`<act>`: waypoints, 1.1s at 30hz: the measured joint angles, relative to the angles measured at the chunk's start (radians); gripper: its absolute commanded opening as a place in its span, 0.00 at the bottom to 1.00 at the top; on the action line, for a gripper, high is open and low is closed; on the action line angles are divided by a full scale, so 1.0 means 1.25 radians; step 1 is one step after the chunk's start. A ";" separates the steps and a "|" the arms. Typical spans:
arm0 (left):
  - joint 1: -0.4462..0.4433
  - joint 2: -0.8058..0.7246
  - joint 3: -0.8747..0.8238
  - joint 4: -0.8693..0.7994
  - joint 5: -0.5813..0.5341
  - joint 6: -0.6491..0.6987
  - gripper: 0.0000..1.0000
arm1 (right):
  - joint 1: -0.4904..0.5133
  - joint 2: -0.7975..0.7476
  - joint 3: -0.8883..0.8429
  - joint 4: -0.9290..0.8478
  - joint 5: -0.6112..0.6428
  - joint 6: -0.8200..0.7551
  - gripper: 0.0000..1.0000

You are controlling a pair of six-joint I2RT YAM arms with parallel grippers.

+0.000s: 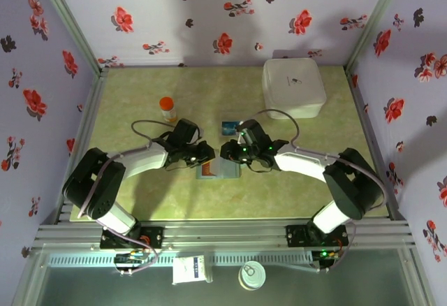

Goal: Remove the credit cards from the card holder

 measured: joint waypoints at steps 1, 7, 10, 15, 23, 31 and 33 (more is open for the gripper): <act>-0.004 0.000 0.004 -0.001 0.000 -0.002 0.15 | -0.006 -0.010 -0.004 -0.008 0.005 -0.003 0.26; -0.032 0.021 0.036 -0.004 0.000 -0.013 0.15 | -0.040 -0.054 -0.036 -0.058 0.013 -0.029 0.26; -0.046 0.044 0.054 -0.004 0.000 -0.020 0.15 | -0.050 -0.074 -0.049 -0.078 0.017 -0.039 0.26; -0.068 0.088 0.088 -0.007 -0.001 -0.024 0.15 | -0.063 -0.103 -0.064 -0.097 0.023 -0.056 0.27; -0.092 0.153 0.135 -0.007 -0.001 -0.027 0.17 | -0.078 -0.130 -0.088 -0.110 0.023 -0.067 0.28; -0.099 0.182 0.182 -0.023 -0.001 -0.036 0.26 | -0.087 -0.132 -0.089 -0.123 0.023 -0.078 0.28; -0.099 0.182 0.195 -0.025 -0.001 -0.036 0.28 | -0.088 -0.132 -0.089 -0.128 0.023 -0.081 0.28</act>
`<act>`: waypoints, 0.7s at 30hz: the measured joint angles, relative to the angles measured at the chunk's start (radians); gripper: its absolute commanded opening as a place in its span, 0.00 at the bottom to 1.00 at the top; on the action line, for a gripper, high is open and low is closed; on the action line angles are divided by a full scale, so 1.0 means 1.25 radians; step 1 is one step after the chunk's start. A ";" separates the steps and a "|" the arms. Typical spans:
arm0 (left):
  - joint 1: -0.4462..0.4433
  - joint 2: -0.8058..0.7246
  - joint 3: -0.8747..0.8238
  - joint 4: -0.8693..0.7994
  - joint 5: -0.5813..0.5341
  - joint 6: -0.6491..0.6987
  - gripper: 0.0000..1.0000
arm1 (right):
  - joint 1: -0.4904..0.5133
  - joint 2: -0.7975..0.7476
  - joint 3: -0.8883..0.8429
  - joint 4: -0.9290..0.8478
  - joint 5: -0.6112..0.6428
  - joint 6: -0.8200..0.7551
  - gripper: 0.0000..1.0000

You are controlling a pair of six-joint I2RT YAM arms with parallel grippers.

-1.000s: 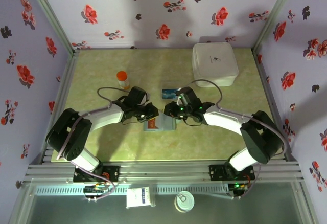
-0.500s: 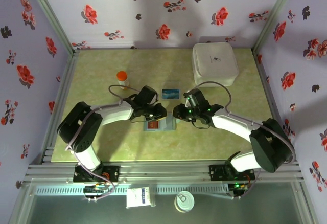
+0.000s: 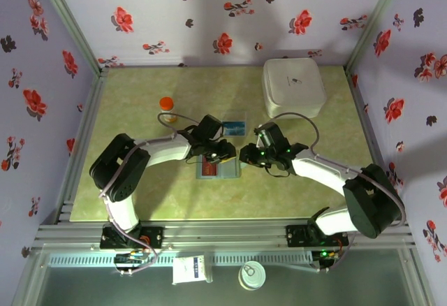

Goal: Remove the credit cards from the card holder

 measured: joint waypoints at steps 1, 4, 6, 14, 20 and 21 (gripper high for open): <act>0.000 0.000 0.006 0.000 0.000 0.000 0.28 | 0.000 0.000 0.000 -0.004 0.000 -0.002 0.28; 0.000 0.002 0.027 -0.005 0.000 0.000 0.30 | 0.000 0.000 0.002 -0.014 -0.005 -0.005 0.28; 0.000 0.002 0.037 -0.008 0.000 0.000 0.30 | 0.000 0.004 0.004 -0.014 -0.013 -0.005 0.28; 0.013 0.002 0.039 -0.043 -0.001 0.018 0.30 | 0.005 0.060 0.017 -0.004 -0.030 0.011 0.27; 0.056 -0.038 -0.013 -0.047 0.003 0.044 0.30 | 0.045 0.145 0.073 0.005 -0.030 0.033 0.27; 0.065 -0.049 -0.027 -0.047 0.004 0.048 0.30 | 0.055 0.164 0.092 0.007 -0.029 0.037 0.27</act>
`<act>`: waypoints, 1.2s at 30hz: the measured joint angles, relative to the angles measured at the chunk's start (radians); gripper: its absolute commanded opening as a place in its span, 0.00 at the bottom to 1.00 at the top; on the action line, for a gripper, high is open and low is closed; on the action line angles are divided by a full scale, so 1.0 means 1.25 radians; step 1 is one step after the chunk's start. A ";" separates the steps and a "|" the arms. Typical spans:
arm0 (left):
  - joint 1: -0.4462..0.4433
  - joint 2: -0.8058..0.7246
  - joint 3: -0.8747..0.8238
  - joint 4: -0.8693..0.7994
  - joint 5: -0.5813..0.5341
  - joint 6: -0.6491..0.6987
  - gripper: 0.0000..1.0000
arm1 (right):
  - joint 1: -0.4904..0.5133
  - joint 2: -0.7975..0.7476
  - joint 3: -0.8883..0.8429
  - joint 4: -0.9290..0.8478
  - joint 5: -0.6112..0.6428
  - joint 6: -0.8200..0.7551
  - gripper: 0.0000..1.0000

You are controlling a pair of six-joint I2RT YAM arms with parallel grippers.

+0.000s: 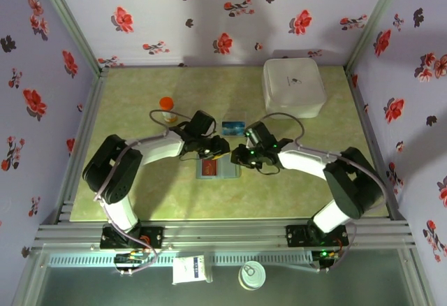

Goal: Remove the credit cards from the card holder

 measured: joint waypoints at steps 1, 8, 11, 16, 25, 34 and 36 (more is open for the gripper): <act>0.009 -0.011 -0.012 0.000 0.000 0.003 0.30 | 0.007 0.014 0.016 -0.001 0.000 0.001 0.27; 0.078 -0.117 -0.140 0.019 0.003 0.011 0.29 | 0.057 0.135 0.139 0.000 -0.002 0.007 0.26; 0.094 -0.152 -0.192 0.027 0.005 0.011 0.28 | 0.069 0.170 0.172 0.000 -0.005 0.007 0.26; 0.104 -0.179 -0.245 0.053 0.006 0.010 0.19 | 0.081 0.190 0.190 -0.001 -0.007 0.007 0.26; 0.104 -0.179 -0.265 0.079 0.017 0.010 0.07 | 0.088 0.193 0.190 -0.001 -0.007 0.009 0.25; 0.105 -0.175 -0.263 0.056 0.000 0.033 0.03 | 0.093 0.215 0.198 -0.001 -0.007 0.010 0.25; 0.106 -0.175 -0.263 0.046 -0.005 0.038 0.03 | 0.093 0.217 0.198 -0.004 -0.007 0.009 0.25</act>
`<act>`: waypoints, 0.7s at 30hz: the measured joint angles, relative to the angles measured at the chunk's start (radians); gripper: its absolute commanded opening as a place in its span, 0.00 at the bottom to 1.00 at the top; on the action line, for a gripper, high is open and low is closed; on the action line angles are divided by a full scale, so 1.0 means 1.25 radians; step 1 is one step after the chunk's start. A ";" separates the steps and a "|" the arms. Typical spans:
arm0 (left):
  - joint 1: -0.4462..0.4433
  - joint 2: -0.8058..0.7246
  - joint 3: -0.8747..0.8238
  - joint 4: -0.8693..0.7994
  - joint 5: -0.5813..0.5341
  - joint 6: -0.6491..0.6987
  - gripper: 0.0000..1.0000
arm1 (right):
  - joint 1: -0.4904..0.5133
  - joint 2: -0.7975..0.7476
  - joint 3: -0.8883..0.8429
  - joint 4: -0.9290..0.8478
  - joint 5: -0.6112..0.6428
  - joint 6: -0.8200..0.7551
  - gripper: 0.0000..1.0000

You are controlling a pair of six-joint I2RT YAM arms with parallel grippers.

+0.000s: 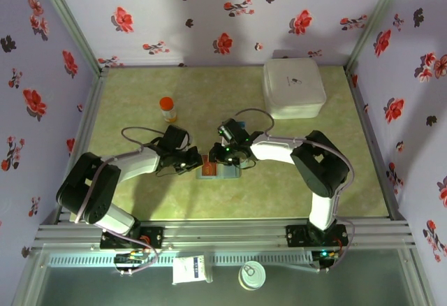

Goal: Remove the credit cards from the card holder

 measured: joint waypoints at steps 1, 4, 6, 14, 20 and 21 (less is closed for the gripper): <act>0.000 0.000 0.000 -0.002 -0.002 0.002 0.03 | 0.000 0.000 0.000 -0.001 0.000 0.000 0.25; 0.000 0.007 0.002 -0.004 -0.005 0.009 0.03 | 0.001 0.003 0.001 -0.003 0.000 0.000 0.25; 0.000 0.019 0.006 -0.004 -0.005 0.012 0.03 | 0.001 0.005 0.002 -0.007 0.000 0.000 0.25; 0.001 0.030 0.009 -0.003 -0.007 0.014 0.03 | 0.001 0.011 0.009 -0.024 0.000 0.000 0.25; 0.001 0.030 0.009 0.001 -0.007 0.014 0.03 | 0.002 0.011 0.013 -0.046 0.017 -0.004 0.25; 0.001 0.030 0.009 0.001 -0.007 0.014 0.03 | 0.003 0.011 0.016 -0.054 0.022 -0.006 0.25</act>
